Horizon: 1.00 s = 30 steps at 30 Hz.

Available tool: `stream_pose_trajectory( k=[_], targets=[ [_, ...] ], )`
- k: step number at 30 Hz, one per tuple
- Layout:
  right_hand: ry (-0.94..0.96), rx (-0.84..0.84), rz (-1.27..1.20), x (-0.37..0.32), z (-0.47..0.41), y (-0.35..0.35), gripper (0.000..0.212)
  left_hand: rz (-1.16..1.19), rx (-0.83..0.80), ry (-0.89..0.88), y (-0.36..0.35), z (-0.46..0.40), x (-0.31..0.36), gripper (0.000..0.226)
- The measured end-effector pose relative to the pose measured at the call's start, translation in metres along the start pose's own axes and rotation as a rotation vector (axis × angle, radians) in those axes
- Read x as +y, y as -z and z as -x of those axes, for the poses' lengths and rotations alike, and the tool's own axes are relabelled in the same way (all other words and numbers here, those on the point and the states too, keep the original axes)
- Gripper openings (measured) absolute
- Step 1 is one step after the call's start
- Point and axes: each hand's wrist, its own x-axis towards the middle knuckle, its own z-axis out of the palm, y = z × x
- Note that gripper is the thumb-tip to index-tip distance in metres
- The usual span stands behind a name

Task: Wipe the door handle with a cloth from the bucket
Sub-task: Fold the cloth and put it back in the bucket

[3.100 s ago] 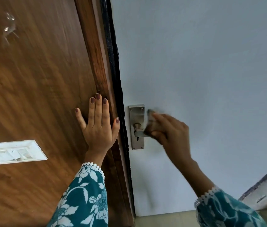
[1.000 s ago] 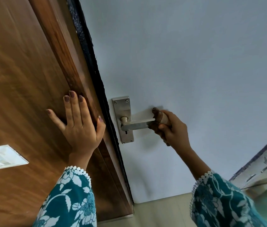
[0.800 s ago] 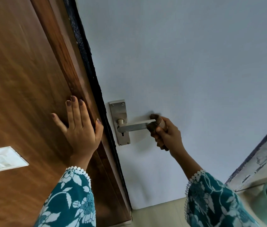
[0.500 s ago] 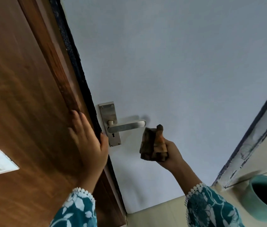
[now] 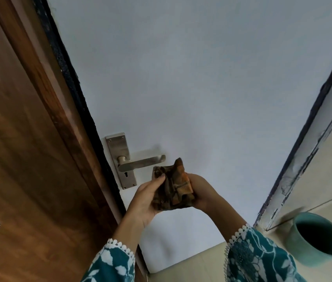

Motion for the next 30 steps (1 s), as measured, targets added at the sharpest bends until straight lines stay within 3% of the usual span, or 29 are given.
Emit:
stream_pose_trajectory(
  k=[7, 12, 17, 21, 30],
  targets=[
    [0.058, 0.114, -0.036, -0.010, 0.011, 0.044, 0.052, -0.094, 0.041, -0.007, -0.030, -0.016, -0.011, 0.025],
    [0.100, 0.197, -0.048, -0.017, 0.028, 0.103, 0.039, -0.088, -0.040, 0.033, -0.073, -0.023, -0.021, 0.028],
    [0.131, 0.271, -0.001, -0.022, 0.059, 0.174, 0.041, -0.142, -0.094, 0.102, -0.144, -0.028, -0.049, 0.029],
    [0.122, 0.327, 0.016, -0.027, 0.087, 0.254, 0.018, -0.120, -0.162, 0.152, -0.221, -0.034, -0.085, 0.029],
    [0.028, 0.671, -0.116, -0.021, 0.165, 0.461, 0.018, -0.112, -0.207, 0.377, -0.390, -0.071, -0.203, 0.019]
  ],
)
